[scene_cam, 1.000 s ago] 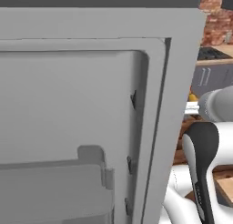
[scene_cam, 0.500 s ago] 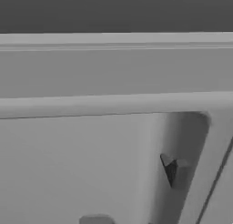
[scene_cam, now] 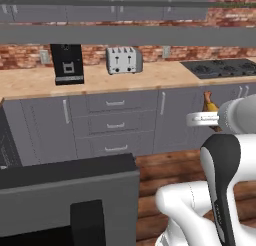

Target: Transport the chicken drumstick from the fridge to the microwave and turn on the microwave.

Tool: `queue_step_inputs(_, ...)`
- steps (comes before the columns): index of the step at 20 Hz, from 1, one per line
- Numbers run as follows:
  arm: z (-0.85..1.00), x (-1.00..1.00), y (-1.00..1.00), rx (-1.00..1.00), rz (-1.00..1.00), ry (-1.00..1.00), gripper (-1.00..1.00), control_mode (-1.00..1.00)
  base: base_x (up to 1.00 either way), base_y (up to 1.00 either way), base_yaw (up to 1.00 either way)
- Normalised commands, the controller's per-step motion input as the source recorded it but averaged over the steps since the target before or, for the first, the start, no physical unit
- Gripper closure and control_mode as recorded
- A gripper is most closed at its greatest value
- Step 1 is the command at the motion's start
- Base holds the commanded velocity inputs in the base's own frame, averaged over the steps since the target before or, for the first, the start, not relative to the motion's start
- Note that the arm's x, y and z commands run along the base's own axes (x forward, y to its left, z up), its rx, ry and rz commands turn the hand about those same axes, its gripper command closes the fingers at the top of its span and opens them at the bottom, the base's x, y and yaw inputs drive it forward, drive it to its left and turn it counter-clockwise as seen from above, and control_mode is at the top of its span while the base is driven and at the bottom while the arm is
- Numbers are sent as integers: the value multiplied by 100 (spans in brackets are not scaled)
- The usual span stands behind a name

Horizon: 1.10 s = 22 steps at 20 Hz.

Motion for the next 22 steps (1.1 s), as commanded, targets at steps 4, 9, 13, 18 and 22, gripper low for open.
queue_step_inputs(4, 0, 0, 0, 0, 0, 0, 100, 100, 62, -13, 0)
queue_step_inputs(9, 0, 0, 0, 0, 0, 0, 100, 100, 64, -10, 0)
queue_step_inputs(13, 0, 0, 0, 0, 0, 0, 100, 100, 68, -9, 0)
queue_step_inputs(18, 0, 0, 0, 0, 0, 0, 100, 100, 65, -3, 0)
queue_step_inputs(22, 0, 0, 0, 0, 0, 0, 100, 100, 61, 0, 0)
